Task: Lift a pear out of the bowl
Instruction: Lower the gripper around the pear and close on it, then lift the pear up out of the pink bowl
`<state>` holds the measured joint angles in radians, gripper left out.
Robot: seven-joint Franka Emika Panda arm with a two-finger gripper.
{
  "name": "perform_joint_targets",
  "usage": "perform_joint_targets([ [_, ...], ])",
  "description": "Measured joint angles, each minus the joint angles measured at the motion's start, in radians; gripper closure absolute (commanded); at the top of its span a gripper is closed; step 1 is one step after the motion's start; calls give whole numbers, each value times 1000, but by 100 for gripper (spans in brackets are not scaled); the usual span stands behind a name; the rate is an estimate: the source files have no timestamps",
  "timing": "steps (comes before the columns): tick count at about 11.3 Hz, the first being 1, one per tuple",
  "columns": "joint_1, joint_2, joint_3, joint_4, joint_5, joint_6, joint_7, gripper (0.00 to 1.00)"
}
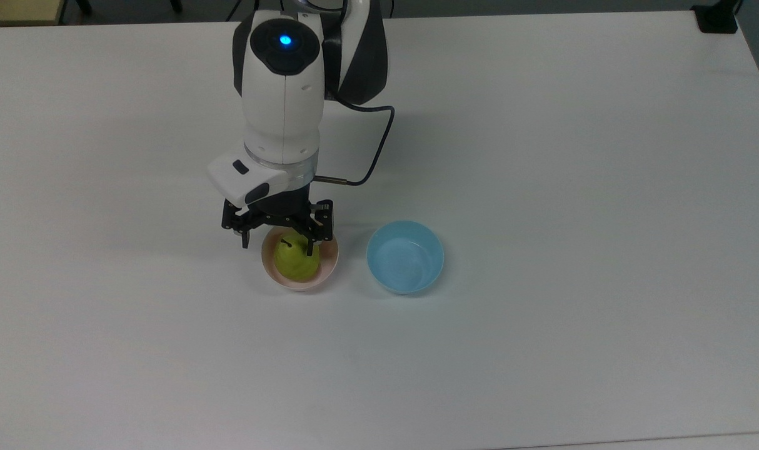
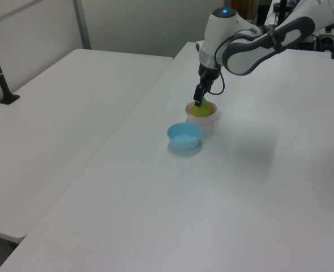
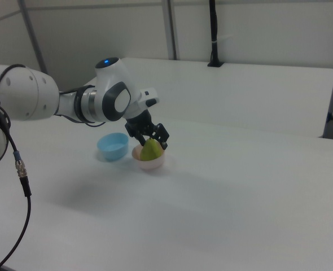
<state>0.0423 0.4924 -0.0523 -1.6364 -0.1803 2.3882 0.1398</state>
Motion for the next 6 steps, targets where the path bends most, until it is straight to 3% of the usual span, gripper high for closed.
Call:
perform_joint_targets([
  [2,6,18,3,2,-3,0,0,16],
  [6,19,37,4,4,-11,1,0,56],
])
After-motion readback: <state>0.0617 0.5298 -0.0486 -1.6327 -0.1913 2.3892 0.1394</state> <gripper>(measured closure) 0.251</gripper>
